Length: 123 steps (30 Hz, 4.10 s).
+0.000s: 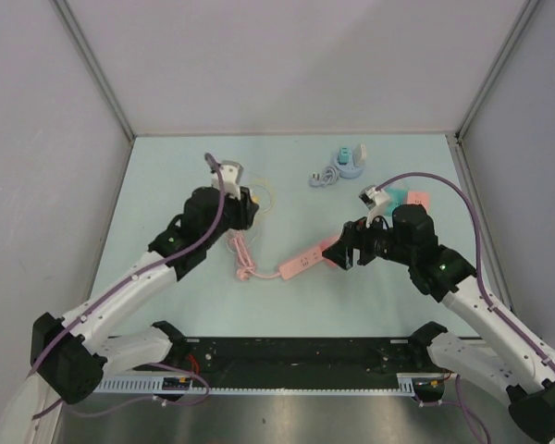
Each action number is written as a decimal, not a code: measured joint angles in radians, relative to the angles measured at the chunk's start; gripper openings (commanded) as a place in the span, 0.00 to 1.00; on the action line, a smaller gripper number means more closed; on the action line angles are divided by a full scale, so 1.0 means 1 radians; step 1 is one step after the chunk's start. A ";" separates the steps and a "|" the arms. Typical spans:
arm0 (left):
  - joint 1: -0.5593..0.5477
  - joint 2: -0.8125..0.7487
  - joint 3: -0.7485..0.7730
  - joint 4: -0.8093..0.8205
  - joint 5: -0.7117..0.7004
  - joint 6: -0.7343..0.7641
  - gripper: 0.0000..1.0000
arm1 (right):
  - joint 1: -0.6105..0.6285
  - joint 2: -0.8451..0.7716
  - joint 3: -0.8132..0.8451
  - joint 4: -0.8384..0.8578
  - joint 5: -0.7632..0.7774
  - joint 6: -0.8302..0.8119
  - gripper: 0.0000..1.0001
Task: Insert the plug
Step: Pick up the plug from the center of the board, then insert the plug into the socket.
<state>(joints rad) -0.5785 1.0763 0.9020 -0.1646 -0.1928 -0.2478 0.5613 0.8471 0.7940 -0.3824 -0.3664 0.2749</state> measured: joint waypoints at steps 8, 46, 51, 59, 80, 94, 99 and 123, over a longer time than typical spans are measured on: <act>-0.203 -0.023 -0.159 0.186 0.120 0.180 0.12 | 0.022 0.010 0.060 0.005 0.003 0.029 0.79; -0.514 0.058 -0.259 0.574 0.160 0.495 0.19 | 0.101 0.211 0.183 -0.072 0.010 0.142 0.49; -0.515 0.058 -0.269 0.589 0.149 0.495 0.19 | 0.103 0.221 0.183 -0.069 -0.006 0.143 0.45; -0.517 0.064 -0.269 0.594 0.149 0.495 0.20 | 0.107 0.226 0.183 -0.061 -0.016 0.142 0.45; -0.520 0.057 -0.270 0.550 0.132 0.443 1.00 | 0.110 0.220 0.183 -0.086 0.054 0.085 0.00; -0.521 -0.163 -0.402 0.294 0.019 0.319 1.00 | 0.128 0.203 0.141 -0.121 0.220 0.046 0.00; -0.521 -0.089 -0.405 0.244 -0.074 0.270 1.00 | 0.144 0.204 0.120 -0.121 0.236 0.046 0.00; -0.521 0.288 -0.348 0.359 -0.131 0.442 0.88 | 0.147 0.135 0.021 -0.049 0.299 0.034 0.00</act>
<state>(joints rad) -1.0992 1.3643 0.5541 0.1947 -0.3241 0.1940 0.7082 0.9817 0.8154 -0.4316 -0.0677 0.3092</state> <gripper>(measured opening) 0.879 0.359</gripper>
